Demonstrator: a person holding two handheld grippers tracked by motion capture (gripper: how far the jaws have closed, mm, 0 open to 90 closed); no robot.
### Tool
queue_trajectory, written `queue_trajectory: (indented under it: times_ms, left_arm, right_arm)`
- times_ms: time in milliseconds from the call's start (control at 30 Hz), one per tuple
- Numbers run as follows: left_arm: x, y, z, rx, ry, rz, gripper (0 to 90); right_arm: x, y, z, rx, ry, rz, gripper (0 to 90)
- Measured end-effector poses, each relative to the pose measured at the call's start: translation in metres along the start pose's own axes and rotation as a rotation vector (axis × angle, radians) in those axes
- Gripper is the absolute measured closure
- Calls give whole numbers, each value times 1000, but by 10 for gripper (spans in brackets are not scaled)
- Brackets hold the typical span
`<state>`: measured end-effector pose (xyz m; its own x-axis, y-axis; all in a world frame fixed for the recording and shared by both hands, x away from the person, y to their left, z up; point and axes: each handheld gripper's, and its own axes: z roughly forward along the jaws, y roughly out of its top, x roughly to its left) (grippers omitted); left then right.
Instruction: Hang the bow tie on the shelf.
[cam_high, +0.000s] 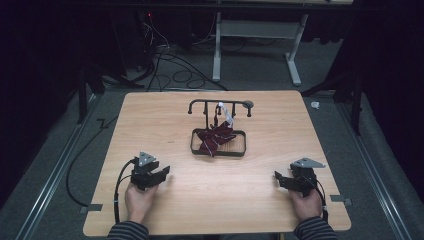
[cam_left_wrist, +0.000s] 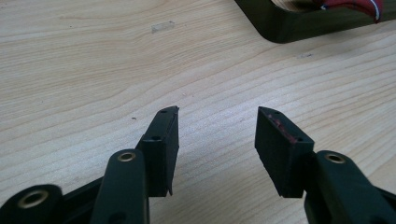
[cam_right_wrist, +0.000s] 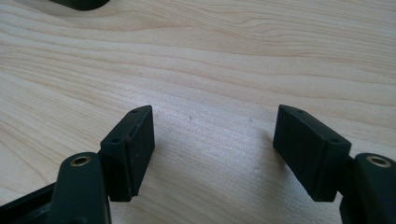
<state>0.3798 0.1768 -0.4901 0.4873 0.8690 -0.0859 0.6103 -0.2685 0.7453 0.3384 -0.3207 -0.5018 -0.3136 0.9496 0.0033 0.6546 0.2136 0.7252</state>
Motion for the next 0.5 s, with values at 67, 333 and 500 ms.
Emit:
queue_trajectory:
  times_ms: [67, 333, 500]
  left_arm:
    - [0, -1, 1, 0, 7, 0, 501]
    - [-3, -2, 6, -5, 18, 13, 501]
    - [-3, -3, 9, 0, 27, 21, 501]
  right_arm:
    - [0, 0, 0, -1, 0, 0, 302]
    - [0, 0, 0, 0, -1, -1, 302]
    - [0, 0, 0, -1, -1, -2, 302]
